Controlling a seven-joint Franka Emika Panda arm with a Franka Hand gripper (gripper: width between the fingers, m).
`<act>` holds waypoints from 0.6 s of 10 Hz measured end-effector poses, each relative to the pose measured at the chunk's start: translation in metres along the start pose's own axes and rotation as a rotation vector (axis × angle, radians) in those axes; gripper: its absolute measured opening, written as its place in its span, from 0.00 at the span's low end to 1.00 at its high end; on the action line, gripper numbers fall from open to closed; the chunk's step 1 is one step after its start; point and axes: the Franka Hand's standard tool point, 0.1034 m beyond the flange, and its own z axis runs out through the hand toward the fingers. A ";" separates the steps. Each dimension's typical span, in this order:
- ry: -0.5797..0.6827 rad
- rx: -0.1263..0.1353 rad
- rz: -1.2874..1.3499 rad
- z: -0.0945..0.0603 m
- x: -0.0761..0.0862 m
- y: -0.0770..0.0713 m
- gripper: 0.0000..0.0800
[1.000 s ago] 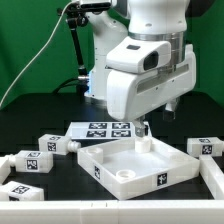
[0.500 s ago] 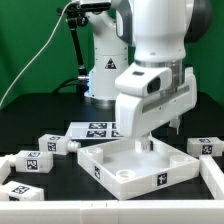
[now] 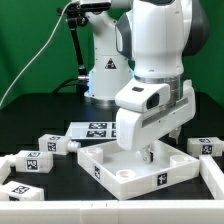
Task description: Assemble one leg
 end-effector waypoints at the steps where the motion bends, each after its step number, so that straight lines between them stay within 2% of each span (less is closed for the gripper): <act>1: 0.002 -0.002 0.000 -0.001 0.001 0.001 0.48; 2: 0.001 -0.001 0.000 0.000 0.000 0.000 0.48; 3: 0.001 -0.001 0.000 0.000 0.000 0.000 0.31; 4: 0.001 -0.001 0.000 0.000 0.000 0.000 0.31; 5: 0.001 -0.004 0.005 -0.001 -0.002 0.003 0.09; 6: 0.002 -0.005 0.005 -0.001 -0.001 0.003 0.07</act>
Offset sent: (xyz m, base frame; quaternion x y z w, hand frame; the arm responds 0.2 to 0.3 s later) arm 0.0000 0.0000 0.0000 0.0000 0.0000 0.0000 1.0000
